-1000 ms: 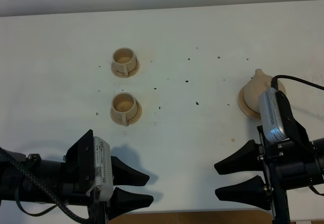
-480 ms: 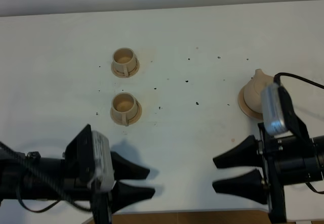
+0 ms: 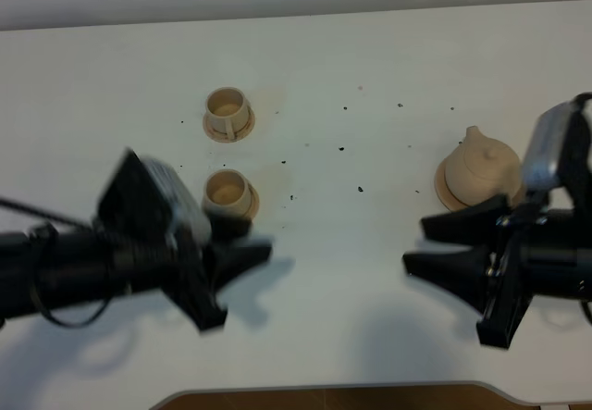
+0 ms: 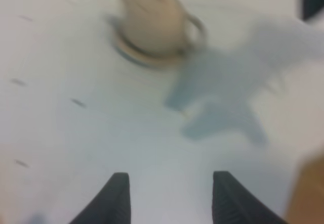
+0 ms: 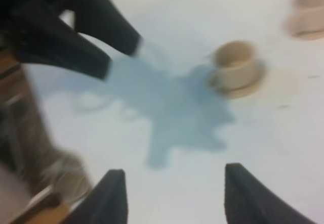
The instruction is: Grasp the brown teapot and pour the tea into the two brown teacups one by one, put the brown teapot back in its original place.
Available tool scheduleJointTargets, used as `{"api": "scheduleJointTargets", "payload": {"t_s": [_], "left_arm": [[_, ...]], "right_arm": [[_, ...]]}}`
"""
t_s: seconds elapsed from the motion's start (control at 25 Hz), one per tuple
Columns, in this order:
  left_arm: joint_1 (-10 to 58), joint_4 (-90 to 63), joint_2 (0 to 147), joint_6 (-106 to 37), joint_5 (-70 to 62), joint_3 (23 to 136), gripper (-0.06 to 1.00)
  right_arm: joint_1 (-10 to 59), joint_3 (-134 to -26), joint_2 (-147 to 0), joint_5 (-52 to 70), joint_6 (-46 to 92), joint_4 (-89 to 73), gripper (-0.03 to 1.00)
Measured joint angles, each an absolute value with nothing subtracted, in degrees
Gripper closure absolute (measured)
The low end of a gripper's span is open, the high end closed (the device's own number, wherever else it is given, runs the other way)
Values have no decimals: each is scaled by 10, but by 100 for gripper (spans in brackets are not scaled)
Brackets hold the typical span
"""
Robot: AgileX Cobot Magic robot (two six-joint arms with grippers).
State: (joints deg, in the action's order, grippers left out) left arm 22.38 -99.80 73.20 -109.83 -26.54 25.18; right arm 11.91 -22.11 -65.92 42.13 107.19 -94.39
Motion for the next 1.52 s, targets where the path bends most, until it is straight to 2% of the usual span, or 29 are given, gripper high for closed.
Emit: {"api": "scheduleJointTargets", "payload": {"t_s": [0.16,0.4,0.52,0.64,0.76,0.92,1.2,1.52], "left_arm": [[224,-951,678,-946,-176,291,56],[224,-633,595,-607,-127,340,56],[224,-409,567,-354,-194,385,56],[224,-171,553,-114,-352,443,56],[224,-8,550,45,-518,468,56],[224,67,516,104,-626,439,56],[224,72,347,112,-637,326,56],[224,50,153,66,-598,291,56]], "right_arm": [[119,-232,-598,336,952,-924,51],[119,-277,-563,295,779,-780,51],[119,-303,-563,294,704,-710,51],[119,-322,-563,294,652,-665,51],[119,-333,-563,294,628,-651,51],[119,-335,-563,294,622,-650,51],[119,-336,-563,294,622,-649,51],[119,-336,-563,294,622,-649,51]]}}
